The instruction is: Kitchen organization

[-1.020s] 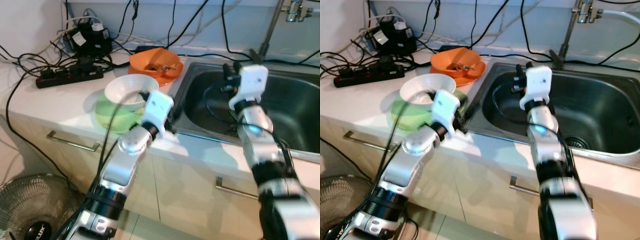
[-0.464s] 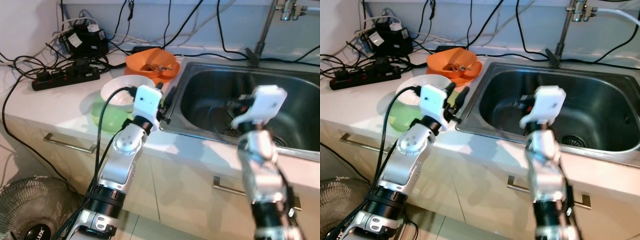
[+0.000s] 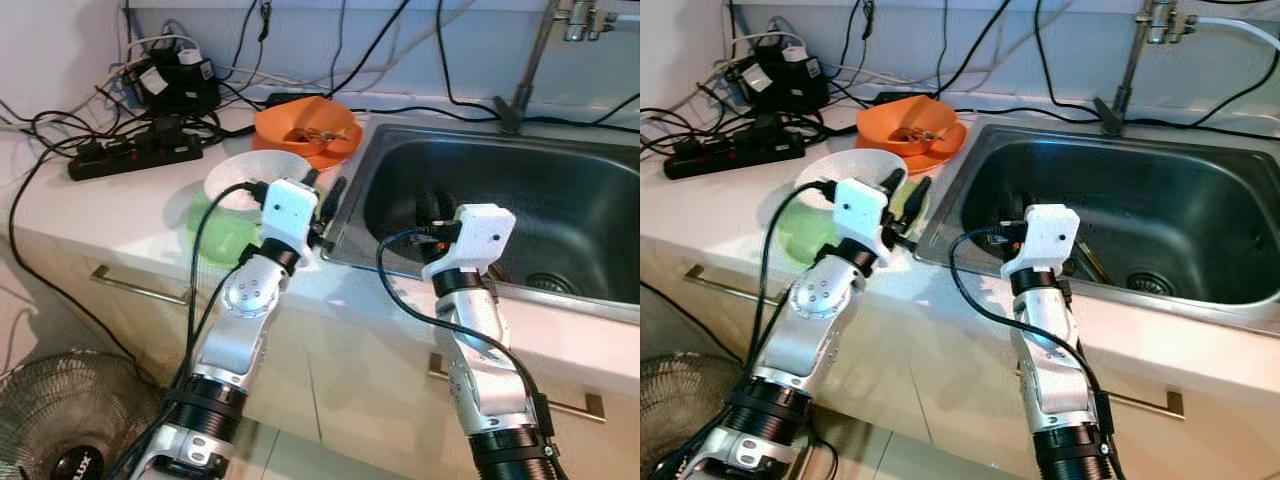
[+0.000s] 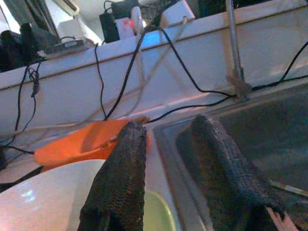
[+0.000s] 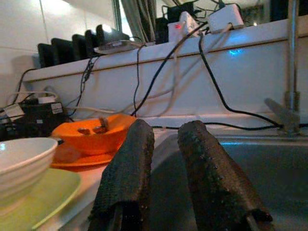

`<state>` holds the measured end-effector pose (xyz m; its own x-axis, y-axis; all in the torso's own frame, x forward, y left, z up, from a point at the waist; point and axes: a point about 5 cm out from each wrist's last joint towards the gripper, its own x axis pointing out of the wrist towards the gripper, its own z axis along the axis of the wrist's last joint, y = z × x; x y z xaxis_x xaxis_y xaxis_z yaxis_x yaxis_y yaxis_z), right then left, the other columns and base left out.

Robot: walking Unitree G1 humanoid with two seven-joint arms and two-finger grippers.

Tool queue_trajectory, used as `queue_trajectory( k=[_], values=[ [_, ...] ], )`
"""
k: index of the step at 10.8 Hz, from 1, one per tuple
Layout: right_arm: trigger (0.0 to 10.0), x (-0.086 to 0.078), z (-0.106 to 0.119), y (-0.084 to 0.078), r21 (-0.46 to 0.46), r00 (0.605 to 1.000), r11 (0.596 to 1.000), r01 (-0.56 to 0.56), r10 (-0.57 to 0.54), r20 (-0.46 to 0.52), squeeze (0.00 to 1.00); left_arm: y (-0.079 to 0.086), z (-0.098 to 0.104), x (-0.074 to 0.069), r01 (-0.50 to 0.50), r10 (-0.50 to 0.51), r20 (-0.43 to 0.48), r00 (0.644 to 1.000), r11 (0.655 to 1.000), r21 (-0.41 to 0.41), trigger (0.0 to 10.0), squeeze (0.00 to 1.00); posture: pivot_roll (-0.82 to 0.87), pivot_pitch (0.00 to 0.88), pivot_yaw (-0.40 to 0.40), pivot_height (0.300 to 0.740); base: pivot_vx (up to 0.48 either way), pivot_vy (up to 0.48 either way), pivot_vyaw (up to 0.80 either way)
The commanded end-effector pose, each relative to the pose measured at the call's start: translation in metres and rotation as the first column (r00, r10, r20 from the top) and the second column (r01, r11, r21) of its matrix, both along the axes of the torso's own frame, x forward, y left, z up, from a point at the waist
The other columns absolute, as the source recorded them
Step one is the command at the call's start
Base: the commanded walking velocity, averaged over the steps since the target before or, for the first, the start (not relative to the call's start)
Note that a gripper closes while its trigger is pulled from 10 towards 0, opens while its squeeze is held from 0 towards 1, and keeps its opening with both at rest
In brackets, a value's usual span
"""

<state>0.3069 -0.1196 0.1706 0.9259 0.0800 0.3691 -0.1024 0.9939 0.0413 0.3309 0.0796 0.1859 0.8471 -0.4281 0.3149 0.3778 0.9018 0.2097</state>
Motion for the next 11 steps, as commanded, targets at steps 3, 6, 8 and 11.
queue_trajectory(
  k=[3, 6, 8, 11],
  values=[
    [10.0, 0.002, 0.000, 0.001, -0.004, 1.000, 1.000, 0.005, -0.005, -0.014, 0.00, 0.011, 0.007, 0.006, -0.037, 0.034, 0.034, 0.999, 0.994, 0.107, 10.0, 0.00, 0.04, 0.002, 0.104, 0.740, 0.000, 0.000, 0.00],
    [10.0, 0.004, -0.003, 0.004, 0.007, 1.000, 1.000, 0.009, -0.008, -0.029, 0.00, 0.054, 0.043, 0.023, -0.090, 0.046, 0.124, 0.991, 0.919, 0.384, 10.0, 1.00, 0.06, 0.014, 0.113, 0.740, 0.000, 0.000, 0.00],
    [10.0, 0.006, -0.004, 0.005, 0.044, 0.999, 0.999, 0.014, -0.012, -0.044, 0.00, 0.074, 0.040, 0.029, -0.016, -0.002, 0.030, 1.000, 0.819, 0.573, 10.0, 1.00, 0.06, 0.019, 0.117, 0.740, 0.000, 0.000, 0.00],
    [10.0, 0.007, -0.004, 0.005, 0.047, 0.999, 0.999, 0.014, -0.012, -0.045, 0.00, 0.094, 0.030, 0.028, 0.091, -0.027, -0.104, 0.994, 0.716, 0.692, 10.0, 0.00, 0.07, 0.022, 0.117, 0.740, 0.000, 0.000, 0.00]
  ],
)
